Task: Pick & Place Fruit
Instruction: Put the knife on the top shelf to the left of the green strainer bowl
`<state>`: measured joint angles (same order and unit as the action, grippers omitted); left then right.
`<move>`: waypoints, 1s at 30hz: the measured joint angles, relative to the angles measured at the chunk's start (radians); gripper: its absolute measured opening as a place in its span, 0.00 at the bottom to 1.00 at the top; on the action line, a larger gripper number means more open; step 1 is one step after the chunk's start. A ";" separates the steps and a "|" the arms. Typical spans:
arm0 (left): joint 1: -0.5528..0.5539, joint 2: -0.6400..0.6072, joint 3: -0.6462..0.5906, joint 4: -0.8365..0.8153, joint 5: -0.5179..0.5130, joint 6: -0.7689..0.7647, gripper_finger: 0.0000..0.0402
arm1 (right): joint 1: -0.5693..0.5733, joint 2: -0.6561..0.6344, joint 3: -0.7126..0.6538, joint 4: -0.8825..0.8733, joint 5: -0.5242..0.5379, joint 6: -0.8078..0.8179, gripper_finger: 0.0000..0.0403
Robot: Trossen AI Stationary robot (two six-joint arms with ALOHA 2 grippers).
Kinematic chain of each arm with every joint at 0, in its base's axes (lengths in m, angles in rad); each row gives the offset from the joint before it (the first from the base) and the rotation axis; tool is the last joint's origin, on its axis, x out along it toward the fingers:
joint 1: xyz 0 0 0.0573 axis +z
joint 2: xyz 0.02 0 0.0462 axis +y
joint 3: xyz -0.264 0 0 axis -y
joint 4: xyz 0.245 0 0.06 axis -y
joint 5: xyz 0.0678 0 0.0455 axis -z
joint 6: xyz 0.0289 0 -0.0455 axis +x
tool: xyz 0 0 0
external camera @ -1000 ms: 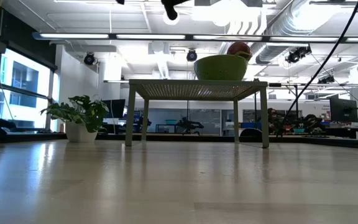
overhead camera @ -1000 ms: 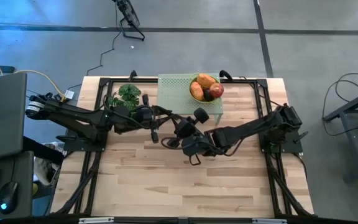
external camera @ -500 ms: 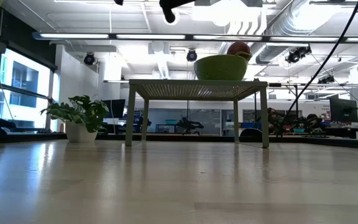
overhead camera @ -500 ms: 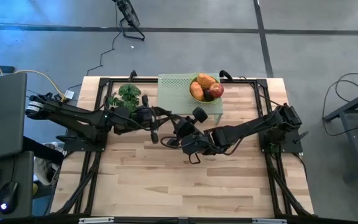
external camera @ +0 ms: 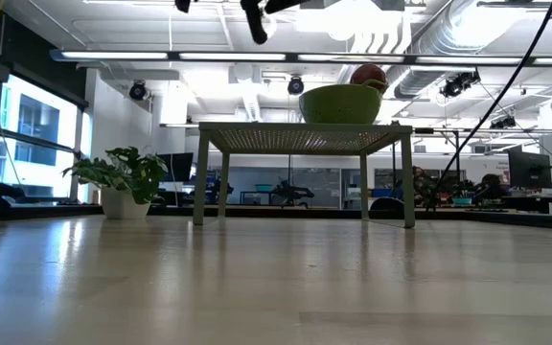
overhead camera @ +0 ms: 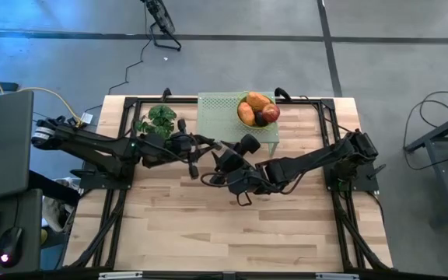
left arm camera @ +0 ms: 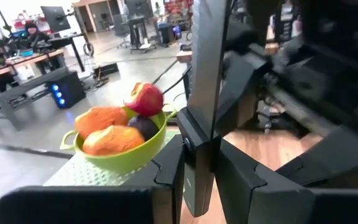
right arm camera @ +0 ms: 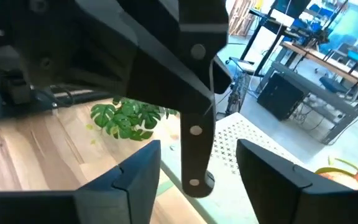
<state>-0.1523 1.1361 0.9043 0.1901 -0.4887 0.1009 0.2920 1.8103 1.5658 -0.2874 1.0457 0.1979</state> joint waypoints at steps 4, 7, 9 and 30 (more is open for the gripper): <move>0.044 -0.017 0.001 -0.039 0.010 -0.036 0.17 | 0.001 -0.015 0.000 -0.019 -0.008 -0.029 0.51; 0.103 -0.033 0.000 -0.068 0.074 -0.094 0.17 | 0.002 -0.042 0.001 -0.072 -0.003 -0.020 0.51; 0.148 -0.049 0.000 -0.096 0.142 -0.133 0.17 | -0.004 -0.066 0.000 -0.136 -0.006 0.015 0.51; 0.469 -0.060 0.001 -0.240 0.588 -0.369 0.17 | -0.157 -0.189 0.000 -0.528 -0.169 0.225 0.51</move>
<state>0.3167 1.0763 0.9051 -0.0494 0.0992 -0.2677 0.1350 1.6211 1.5661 -0.8155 0.8767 0.4230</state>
